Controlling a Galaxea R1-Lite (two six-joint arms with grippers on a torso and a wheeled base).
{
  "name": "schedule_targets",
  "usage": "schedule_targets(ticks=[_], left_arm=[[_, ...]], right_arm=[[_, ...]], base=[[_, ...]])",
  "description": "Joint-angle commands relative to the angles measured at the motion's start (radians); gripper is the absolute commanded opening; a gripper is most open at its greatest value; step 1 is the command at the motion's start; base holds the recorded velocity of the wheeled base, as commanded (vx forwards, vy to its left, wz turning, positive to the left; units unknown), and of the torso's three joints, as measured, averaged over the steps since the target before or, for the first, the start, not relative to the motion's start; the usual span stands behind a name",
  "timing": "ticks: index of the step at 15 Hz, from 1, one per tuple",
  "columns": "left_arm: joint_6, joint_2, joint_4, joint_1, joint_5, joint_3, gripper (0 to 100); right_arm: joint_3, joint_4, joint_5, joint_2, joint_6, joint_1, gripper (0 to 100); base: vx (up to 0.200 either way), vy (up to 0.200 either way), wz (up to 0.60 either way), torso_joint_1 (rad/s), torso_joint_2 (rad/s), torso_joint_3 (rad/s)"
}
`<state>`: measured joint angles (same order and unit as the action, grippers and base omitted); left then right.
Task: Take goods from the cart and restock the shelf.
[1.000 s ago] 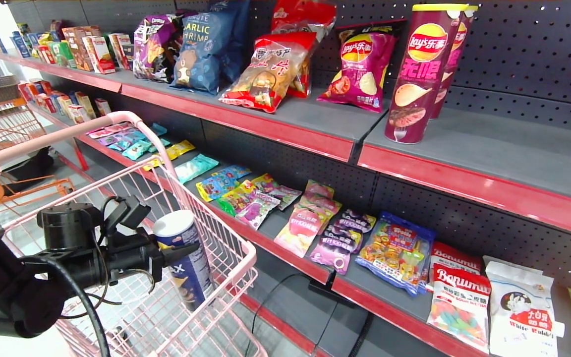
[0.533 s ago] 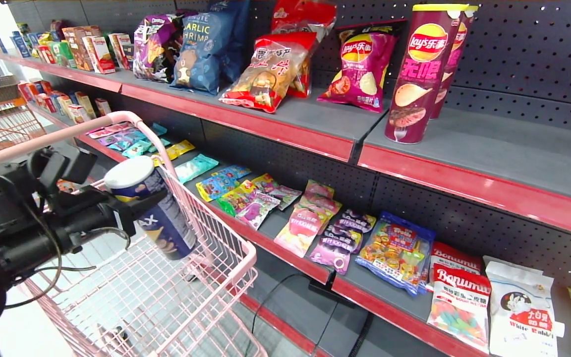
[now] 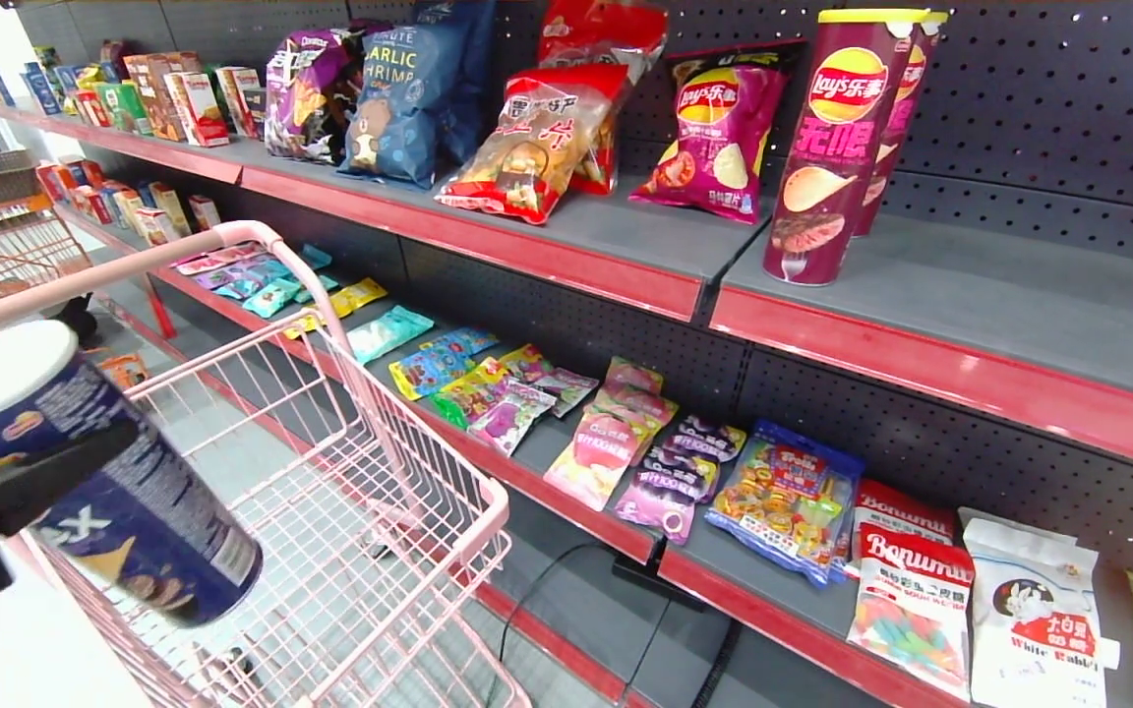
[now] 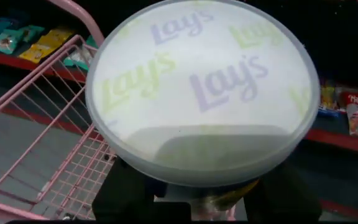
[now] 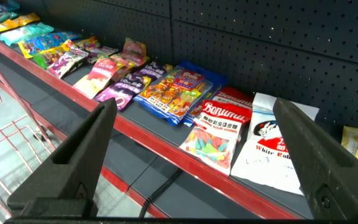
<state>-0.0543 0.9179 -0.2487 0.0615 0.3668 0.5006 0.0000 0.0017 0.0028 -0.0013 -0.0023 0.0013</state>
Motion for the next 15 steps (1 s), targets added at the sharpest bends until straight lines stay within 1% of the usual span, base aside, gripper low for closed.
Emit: schedule_targets(ticks=[1, 3, 4, 5, 6, 7, 9, 15], left_arm=[[-0.001, -0.369, 0.235, 0.008, -0.011, 0.032, 0], [-0.001, -0.436, 0.279, 0.006, -0.011, 0.032, 0], [-0.006, -0.444, 0.282, 0.009, -0.025, 0.03, 0], [-0.006, -0.444, 0.281, 0.02, -0.074, 0.032, 0], [-0.006, -0.444, 0.281, 0.021, -0.109, 0.032, 0], [-0.007, -0.441, 0.281, 0.021, -0.175, 0.033, 0], [-0.007, -0.439, 0.281, 0.021, -0.207, 0.033, 0], [-0.015, -0.447, 0.279, 0.021, -0.206, 0.036, 0]], right_arm=[[0.0, 0.0, 0.0, 0.001, -0.001, 0.0, 100], [0.0, 0.0, 0.0, 0.001, -0.001, 0.0, 100], [0.0, 0.0, 0.0, 0.001, -0.001, 0.0, 100], [0.0, 0.0, 0.0, 0.001, -0.001, 0.0, 100], [0.0, 0.0, 0.0, 0.001, -0.001, 0.0, 100], [0.0, 0.0, 0.0, 0.001, -0.001, 0.0, 100], [0.0, 0.0, 0.0, 0.001, -0.002, 0.0, 100], [0.0, 0.0, 0.002, 0.001, 0.001, 0.0, 100]], base=[[0.0, 0.0, 0.0, 0.0, 0.0, 0.0], [0.0, 0.0, 0.0, 0.051, -0.2, -0.132], [0.0, 0.0, 0.0, 0.115, -0.37, -0.251], [0.0, 0.0, 0.0, 0.144, -0.44, -0.3], [0.0, 0.0, 0.0, 0.163, -0.48, -0.32], [0.0, 0.0, 0.0, 0.188, -0.51, -0.325], [0.0, 0.0, 0.0, 0.202, -0.53, -0.334], [0.0, 0.0, 0.0, 0.231, -0.58, -0.358]])
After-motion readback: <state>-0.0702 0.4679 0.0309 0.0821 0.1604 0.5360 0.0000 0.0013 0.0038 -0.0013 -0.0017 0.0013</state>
